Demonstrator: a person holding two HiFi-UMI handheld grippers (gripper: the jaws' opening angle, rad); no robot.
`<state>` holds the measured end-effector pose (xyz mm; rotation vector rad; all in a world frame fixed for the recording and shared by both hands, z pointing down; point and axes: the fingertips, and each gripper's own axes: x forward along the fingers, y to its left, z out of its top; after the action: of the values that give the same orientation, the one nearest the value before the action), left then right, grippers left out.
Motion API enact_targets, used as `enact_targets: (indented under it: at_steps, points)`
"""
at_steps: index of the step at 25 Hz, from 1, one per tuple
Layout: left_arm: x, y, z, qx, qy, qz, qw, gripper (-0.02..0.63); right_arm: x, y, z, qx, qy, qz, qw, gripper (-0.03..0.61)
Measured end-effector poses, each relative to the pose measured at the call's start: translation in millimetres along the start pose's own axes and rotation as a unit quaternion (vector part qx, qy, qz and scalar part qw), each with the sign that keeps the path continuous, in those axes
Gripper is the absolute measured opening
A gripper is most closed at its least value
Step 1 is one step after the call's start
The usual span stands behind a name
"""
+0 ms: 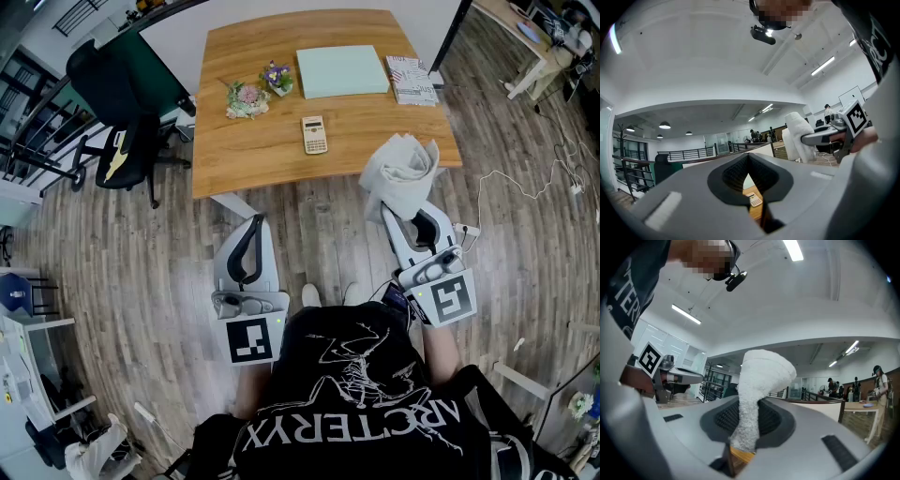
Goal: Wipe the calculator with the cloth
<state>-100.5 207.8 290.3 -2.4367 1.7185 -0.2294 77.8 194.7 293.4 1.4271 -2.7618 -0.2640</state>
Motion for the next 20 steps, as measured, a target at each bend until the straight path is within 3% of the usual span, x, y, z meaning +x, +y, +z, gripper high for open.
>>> enact_targets:
  at_steps: [20]
  points:
    - [19, -6, -6, 0.001, 0.006, 0.002, 1.0000, 0.009, 5, -11, -9, 0.002, -0.001, 0.009, 1.000, 0.090]
